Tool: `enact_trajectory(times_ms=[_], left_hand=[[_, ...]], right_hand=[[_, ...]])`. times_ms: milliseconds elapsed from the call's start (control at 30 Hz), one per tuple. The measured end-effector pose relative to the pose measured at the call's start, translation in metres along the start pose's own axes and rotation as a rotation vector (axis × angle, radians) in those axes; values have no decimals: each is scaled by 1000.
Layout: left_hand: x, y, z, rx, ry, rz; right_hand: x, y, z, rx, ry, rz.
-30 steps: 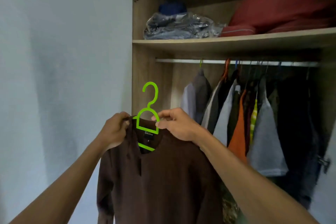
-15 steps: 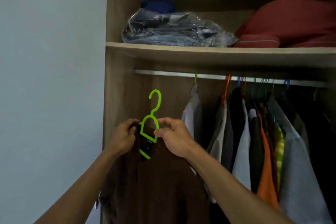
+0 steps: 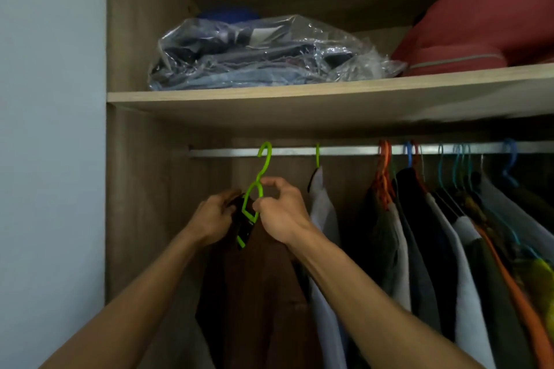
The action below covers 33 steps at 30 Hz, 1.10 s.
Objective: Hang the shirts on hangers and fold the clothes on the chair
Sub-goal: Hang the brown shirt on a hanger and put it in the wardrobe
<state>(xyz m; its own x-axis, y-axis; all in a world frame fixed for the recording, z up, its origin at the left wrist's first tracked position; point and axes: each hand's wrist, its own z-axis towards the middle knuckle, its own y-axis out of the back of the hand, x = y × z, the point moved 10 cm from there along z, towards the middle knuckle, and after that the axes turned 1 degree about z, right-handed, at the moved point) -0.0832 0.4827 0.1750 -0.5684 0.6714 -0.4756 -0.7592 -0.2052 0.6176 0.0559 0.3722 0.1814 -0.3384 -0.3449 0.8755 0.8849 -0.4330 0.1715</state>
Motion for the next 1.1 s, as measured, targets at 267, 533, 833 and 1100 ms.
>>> enact_trajectory(times_ms=[267,533,833,1100], left_hand=[[-12,28,98,-199,-153,298],[-12,20,152,-146,-274,304],[-10,13,162,-288,-300,271],[-8,16,162,-314,-325,271]], right_hand=[[12,2,63,-148,11,-134],[10,8,96,-240,-25,-226],[-18,3,105,-273,-136,-318],[-22,0,96,-290,-137,-370]])
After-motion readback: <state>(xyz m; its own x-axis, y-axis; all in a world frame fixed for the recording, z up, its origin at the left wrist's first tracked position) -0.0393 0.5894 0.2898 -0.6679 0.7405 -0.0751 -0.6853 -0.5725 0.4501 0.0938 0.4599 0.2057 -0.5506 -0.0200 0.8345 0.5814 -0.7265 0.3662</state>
